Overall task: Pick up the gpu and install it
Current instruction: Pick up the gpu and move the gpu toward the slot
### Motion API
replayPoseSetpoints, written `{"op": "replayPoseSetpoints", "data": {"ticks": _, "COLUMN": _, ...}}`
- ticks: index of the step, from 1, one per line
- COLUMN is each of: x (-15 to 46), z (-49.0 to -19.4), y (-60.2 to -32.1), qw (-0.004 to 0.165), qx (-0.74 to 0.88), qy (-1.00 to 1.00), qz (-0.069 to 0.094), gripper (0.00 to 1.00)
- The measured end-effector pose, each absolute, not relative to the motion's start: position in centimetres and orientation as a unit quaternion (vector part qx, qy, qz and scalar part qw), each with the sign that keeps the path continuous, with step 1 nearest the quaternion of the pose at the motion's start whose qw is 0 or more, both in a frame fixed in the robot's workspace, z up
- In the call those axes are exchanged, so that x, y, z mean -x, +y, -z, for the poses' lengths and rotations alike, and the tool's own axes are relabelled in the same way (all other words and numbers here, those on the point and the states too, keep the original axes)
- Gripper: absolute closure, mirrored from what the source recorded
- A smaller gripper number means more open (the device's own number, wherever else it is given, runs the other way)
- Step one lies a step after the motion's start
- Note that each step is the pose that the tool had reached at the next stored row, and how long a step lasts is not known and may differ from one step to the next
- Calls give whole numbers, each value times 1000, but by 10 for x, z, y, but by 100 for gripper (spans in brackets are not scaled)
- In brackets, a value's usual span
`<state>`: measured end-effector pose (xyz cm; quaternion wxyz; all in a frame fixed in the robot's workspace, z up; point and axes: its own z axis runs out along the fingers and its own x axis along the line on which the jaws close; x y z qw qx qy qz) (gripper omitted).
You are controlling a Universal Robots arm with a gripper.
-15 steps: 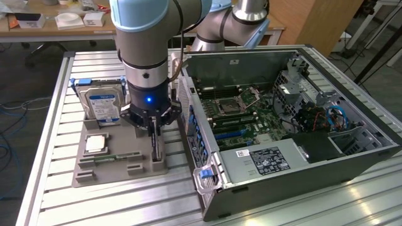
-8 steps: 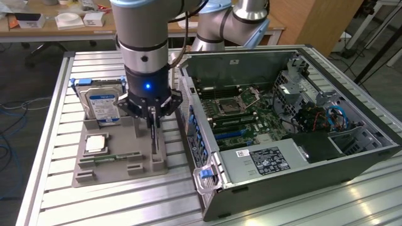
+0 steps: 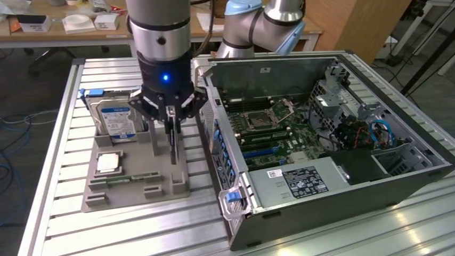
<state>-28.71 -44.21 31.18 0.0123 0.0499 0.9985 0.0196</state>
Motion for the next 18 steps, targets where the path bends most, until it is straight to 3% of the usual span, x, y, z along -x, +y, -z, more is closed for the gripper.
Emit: {"op": "replayPoseSetpoints", "data": {"ticks": 18, "x": 287, "z": -394, "y": -442, "qw": 12, "qx": -50, "qy": 998, "qz": -20, "gripper": 74}}
